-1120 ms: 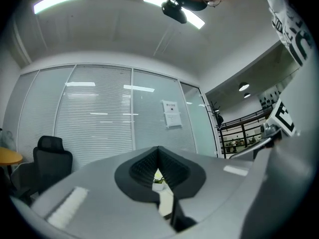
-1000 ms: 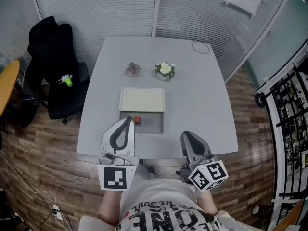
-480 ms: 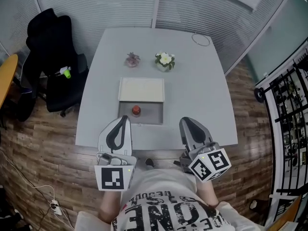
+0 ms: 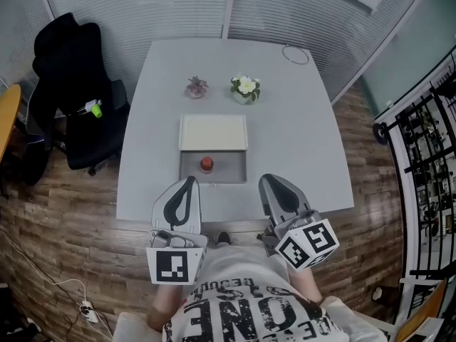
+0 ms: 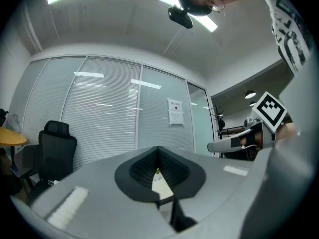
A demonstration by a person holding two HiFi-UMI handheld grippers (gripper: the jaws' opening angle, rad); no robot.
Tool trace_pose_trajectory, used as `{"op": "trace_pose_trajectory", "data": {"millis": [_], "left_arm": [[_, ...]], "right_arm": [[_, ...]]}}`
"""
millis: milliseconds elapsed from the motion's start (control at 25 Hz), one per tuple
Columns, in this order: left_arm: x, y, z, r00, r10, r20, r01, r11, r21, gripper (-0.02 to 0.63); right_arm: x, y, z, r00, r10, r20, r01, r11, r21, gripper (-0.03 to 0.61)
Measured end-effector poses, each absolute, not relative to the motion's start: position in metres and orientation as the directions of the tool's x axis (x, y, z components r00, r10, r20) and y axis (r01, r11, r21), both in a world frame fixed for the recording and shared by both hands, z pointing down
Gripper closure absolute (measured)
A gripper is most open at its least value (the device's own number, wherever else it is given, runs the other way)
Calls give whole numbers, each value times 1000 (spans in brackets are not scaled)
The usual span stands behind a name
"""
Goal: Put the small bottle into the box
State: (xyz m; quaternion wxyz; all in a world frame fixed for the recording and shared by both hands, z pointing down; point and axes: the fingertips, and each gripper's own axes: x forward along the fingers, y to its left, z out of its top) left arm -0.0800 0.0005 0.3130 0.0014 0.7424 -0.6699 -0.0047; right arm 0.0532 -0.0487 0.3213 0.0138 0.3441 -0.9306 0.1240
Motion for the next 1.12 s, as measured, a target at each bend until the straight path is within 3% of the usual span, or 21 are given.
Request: {"op": "trace_pose_trajectory", "data": {"millis": [1120], "left_arm": [[-93, -29, 341, 153, -987, 48, -988, -151, 38, 603]], "right_arm": [[32, -65, 348, -753, -632, 183, -658, 714, -239, 552]]}}
